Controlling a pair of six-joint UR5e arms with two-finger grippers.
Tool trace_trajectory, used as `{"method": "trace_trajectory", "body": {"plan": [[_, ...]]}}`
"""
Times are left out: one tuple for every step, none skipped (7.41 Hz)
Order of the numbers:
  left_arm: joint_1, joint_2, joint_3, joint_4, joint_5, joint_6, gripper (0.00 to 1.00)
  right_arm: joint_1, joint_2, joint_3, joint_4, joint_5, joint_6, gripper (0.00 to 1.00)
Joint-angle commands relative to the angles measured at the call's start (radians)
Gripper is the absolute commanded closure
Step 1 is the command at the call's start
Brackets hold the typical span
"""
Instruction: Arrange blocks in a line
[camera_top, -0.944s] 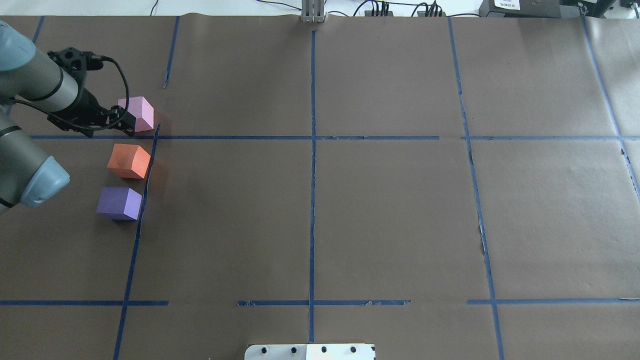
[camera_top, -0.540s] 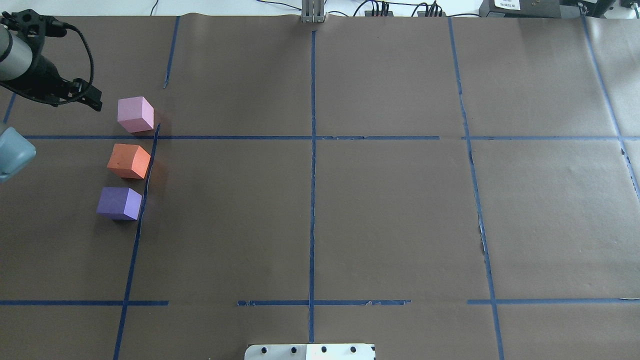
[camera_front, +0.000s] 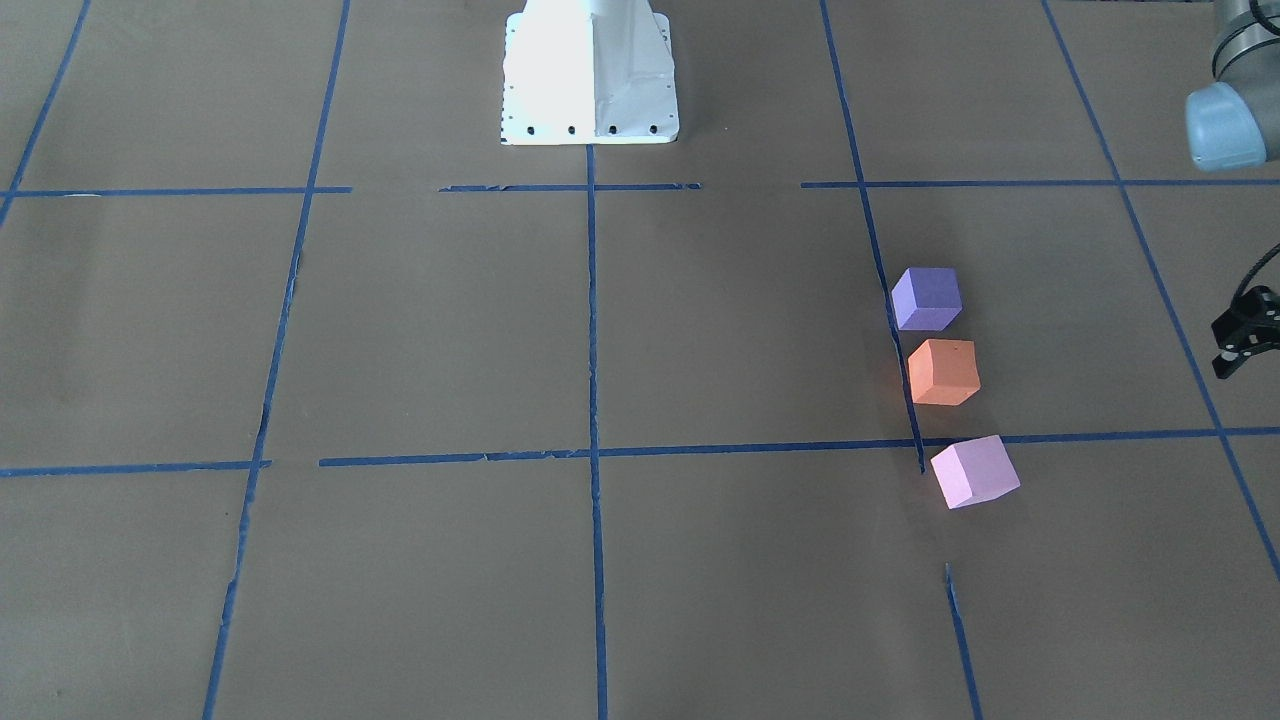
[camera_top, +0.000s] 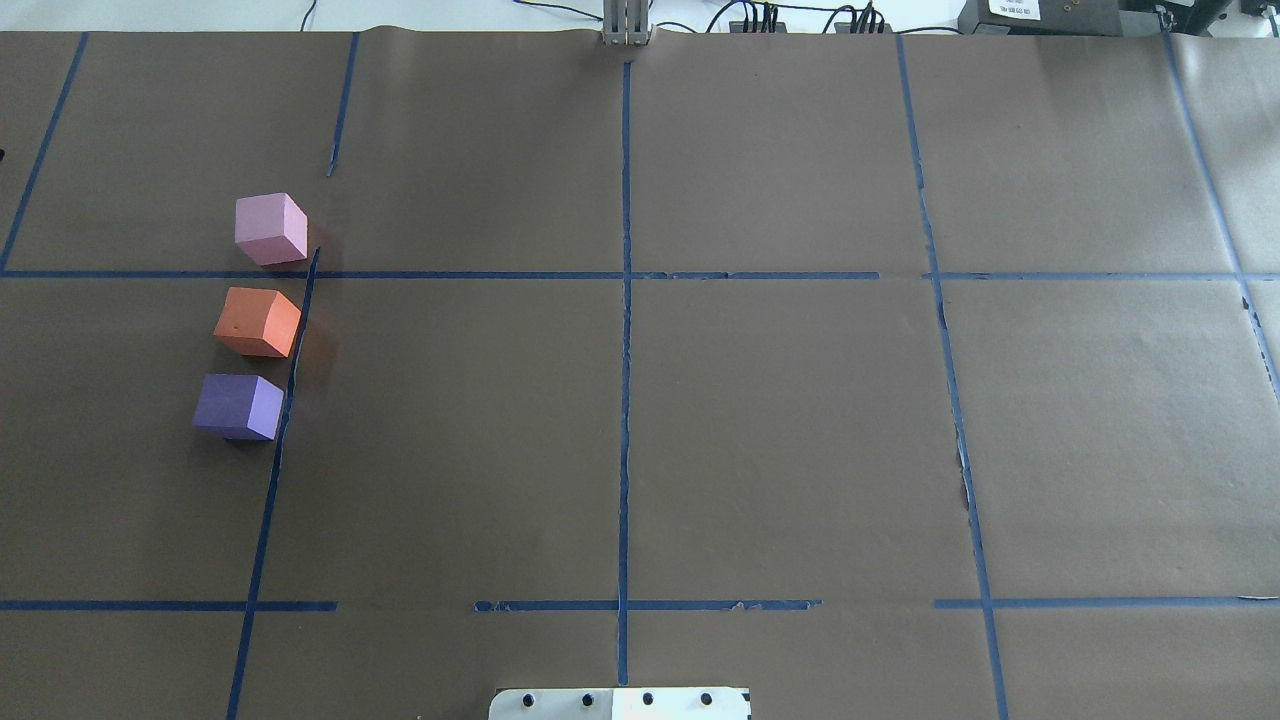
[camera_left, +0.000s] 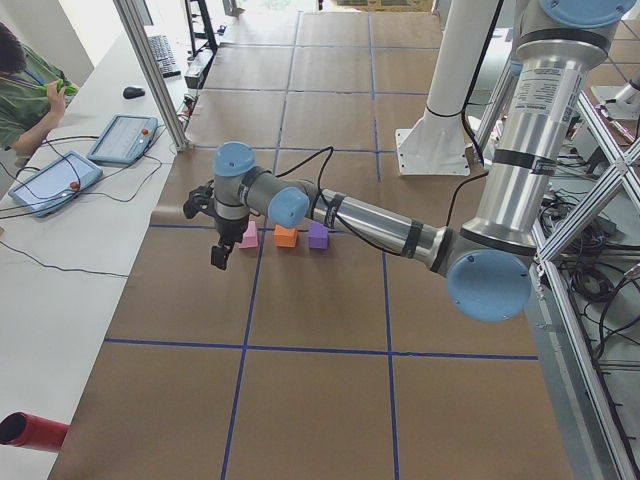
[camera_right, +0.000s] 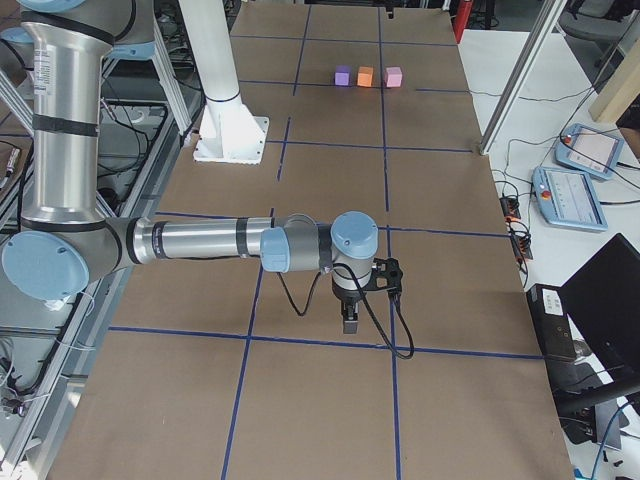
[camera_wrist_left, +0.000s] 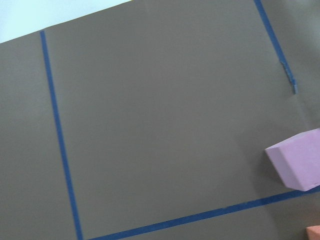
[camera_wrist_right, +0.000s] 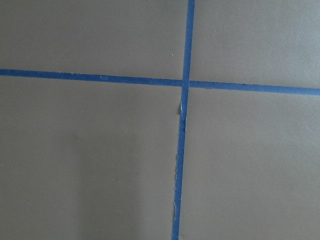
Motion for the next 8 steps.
{"method": "trace_trajectory", "body": {"plan": [[-0.098, 0.129, 0.016, -0.004, -0.097, 0.043, 0.00, 0.000, 0.000, 0.000, 0.000, 0.000, 0.000, 0.00], [-0.105, 0.161, 0.016, -0.001, -0.101, 0.043, 0.00, 0.000, 0.000, 0.000, 0.000, 0.000, 0.000, 0.00], [-0.103, 0.166, 0.016, 0.025, -0.101, 0.044, 0.00, 0.000, 0.000, 0.000, 0.000, 0.000, 0.000, 0.00], [-0.109, 0.164, 0.016, 0.071, -0.101, 0.111, 0.00, 0.000, 0.000, 0.000, 0.000, 0.000, 0.000, 0.00], [-0.143, 0.154, 0.020, 0.129, -0.105, 0.182, 0.00, 0.000, 0.000, 0.000, 0.000, 0.000, 0.000, 0.00], [-0.172, 0.154, 0.037, 0.144, -0.110, 0.231, 0.00, 0.000, 0.000, 0.000, 0.000, 0.000, 0.000, 0.00], [-0.180, 0.152, 0.078, 0.140, -0.143, 0.267, 0.00, 0.000, 0.000, 0.000, 0.000, 0.000, 0.000, 0.00], [-0.180, 0.151, 0.102, 0.138, -0.153, 0.271, 0.00, 0.000, 0.000, 0.000, 0.000, 0.000, 0.000, 0.00]]}}
